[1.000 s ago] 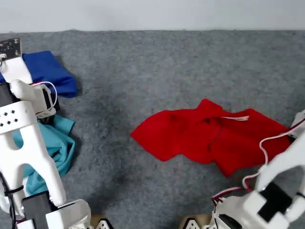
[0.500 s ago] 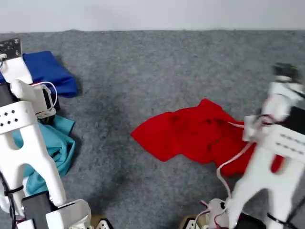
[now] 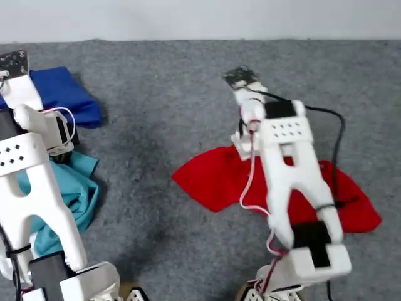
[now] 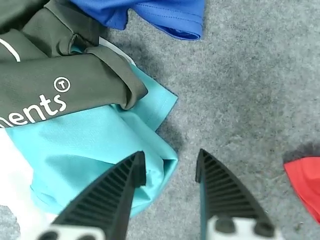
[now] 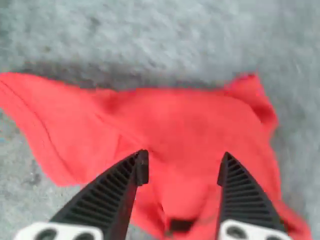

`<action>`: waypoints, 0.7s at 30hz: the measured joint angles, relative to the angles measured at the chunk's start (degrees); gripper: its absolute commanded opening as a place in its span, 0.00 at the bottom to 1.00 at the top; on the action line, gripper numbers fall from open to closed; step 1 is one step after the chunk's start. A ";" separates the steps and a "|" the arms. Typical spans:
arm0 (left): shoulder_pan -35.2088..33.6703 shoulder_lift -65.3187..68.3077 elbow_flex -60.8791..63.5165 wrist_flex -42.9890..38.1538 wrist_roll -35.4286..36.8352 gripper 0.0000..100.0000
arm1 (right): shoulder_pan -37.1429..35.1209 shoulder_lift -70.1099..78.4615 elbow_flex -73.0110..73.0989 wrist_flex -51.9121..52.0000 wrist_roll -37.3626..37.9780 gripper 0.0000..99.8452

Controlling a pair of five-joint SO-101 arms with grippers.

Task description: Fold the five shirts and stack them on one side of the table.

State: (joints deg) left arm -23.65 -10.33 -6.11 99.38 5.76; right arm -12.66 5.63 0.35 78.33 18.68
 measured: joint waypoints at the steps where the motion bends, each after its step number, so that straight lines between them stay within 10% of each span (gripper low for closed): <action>1: 0.00 0.00 0.00 0.00 0.00 0.17 | -0.97 2.02 -2.02 0.79 0.09 0.24; 12: 0.09 0.00 0.00 0.00 0.00 0.17 | -3.78 24.53 -15.56 0.26 0.35 0.22; 21: 0.00 0.00 0.00 0.00 0.00 0.17 | -3.60 30.33 -17.67 -0.18 8.26 0.02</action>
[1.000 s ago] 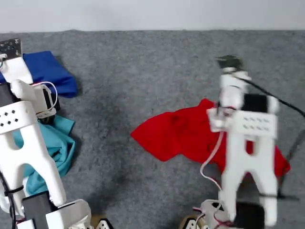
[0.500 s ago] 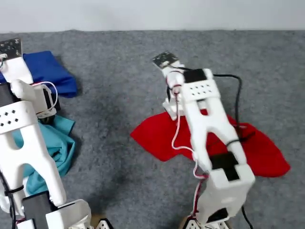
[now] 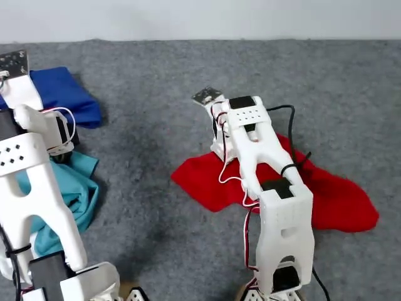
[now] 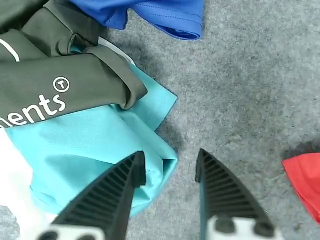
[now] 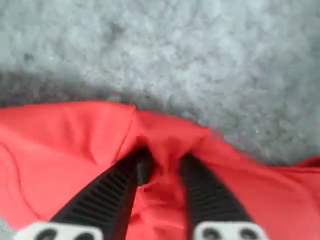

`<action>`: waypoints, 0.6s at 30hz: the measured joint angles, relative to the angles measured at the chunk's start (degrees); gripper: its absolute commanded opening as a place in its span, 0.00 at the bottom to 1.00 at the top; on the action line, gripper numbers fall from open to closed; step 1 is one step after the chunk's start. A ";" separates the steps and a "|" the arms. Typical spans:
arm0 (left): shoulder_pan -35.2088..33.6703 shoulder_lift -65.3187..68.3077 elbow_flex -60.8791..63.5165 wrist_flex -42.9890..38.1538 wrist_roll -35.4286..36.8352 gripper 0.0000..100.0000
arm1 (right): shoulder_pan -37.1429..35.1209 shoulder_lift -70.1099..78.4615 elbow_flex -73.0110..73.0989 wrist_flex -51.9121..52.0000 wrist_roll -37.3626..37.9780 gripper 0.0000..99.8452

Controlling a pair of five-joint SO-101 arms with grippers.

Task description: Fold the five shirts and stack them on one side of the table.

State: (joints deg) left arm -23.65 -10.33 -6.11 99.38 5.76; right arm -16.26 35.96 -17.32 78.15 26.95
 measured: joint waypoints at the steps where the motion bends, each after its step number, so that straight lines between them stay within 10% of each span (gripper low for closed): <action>1: 0.00 0.00 0.00 0.00 0.00 0.17 | 0.00 0.09 -0.70 0.26 0.44 0.01; 18: 0.00 0.00 2.46 0.00 0.00 0.17 | -4.84 -17.76 -23.56 12.48 -2.90 0.01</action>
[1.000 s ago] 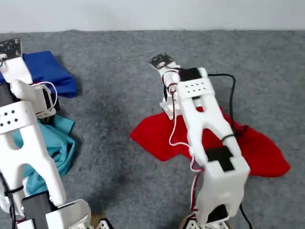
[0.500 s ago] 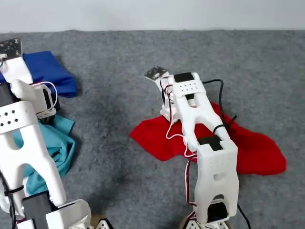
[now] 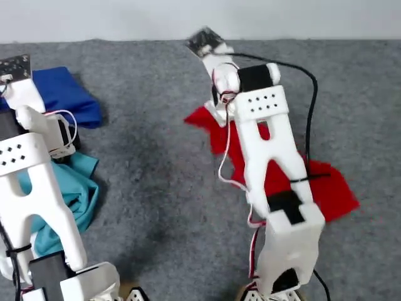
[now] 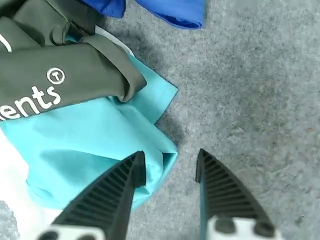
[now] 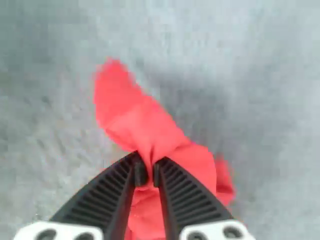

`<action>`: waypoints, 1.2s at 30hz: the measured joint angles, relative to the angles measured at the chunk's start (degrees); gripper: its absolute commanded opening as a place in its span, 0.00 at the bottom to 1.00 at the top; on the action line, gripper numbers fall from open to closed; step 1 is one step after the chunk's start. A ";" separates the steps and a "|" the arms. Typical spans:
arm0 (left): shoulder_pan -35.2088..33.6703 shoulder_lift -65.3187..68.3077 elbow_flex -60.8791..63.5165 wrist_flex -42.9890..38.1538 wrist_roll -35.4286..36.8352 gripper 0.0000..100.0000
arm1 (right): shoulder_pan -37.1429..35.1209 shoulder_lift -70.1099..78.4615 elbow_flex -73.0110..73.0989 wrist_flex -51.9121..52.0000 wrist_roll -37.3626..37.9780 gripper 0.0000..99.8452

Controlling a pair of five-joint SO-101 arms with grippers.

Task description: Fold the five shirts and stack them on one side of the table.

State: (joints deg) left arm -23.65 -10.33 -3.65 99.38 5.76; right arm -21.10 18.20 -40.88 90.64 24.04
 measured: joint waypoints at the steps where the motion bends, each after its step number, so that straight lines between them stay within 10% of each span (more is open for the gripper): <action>1: 0.00 0.00 0.00 0.00 0.00 0.17 | -1.49 -1.85 -1.23 0.26 0.00 0.01; 14: 0.00 0.00 0.00 0.00 0.00 0.17 | -14.42 -18.99 -18.81 0.53 0.00 0.01; 26: 0.09 0.00 0.00 0.00 0.00 0.17 | 2.37 -6.42 -11.78 2.46 -0.97 0.01; 36: 0.00 0.00 0.00 0.00 0.00 0.17 | 17.32 10.64 -11.16 -10.20 -18.46 0.01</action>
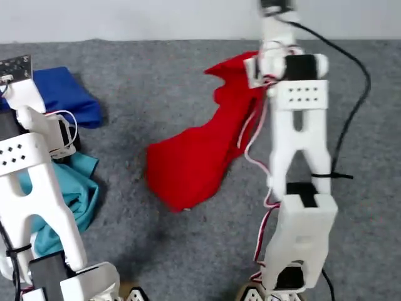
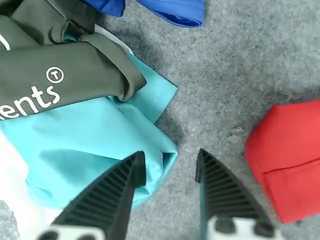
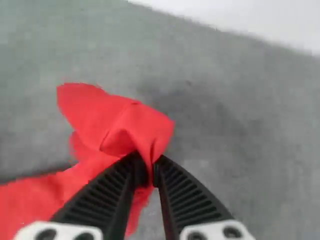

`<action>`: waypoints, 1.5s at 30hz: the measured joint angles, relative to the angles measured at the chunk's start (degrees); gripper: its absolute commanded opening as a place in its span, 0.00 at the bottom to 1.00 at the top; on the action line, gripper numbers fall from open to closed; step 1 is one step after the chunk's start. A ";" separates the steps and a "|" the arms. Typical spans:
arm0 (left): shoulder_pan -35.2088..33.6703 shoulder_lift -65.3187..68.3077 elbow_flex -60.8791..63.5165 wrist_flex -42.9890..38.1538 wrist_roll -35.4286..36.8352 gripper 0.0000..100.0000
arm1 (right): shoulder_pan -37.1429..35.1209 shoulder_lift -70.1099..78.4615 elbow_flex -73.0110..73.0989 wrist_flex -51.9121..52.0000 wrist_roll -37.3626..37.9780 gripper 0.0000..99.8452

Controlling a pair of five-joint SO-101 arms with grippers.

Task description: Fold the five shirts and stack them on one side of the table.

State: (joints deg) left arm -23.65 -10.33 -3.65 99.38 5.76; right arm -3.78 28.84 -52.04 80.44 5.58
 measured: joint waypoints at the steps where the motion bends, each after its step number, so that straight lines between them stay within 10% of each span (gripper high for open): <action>1: 0.00 0.00 0.00 0.00 0.00 0.17 | 1.85 0.70 0.00 -0.18 -1.67 0.01; 8: 4.92 0.00 0.62 0.00 0.00 0.17 | 11.16 3.34 0.35 -0.18 -5.45 0.01; 21: 35.69 0.00 11.87 -7.82 -6.07 0.18 | 11.60 3.34 0.53 20.04 3.43 0.08; 27: 43.96 0.00 17.05 -13.36 -4.57 0.35 | 11.25 3.34 4.66 20.04 3.78 0.17; 45: 45.27 26.99 7.12 -22.59 -4.13 0.18 | 10.90 3.34 6.33 20.04 3.78 0.16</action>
State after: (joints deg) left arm 21.63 16.66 3.47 76.79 1.63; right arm 7.12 32.18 -45.71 100.48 9.36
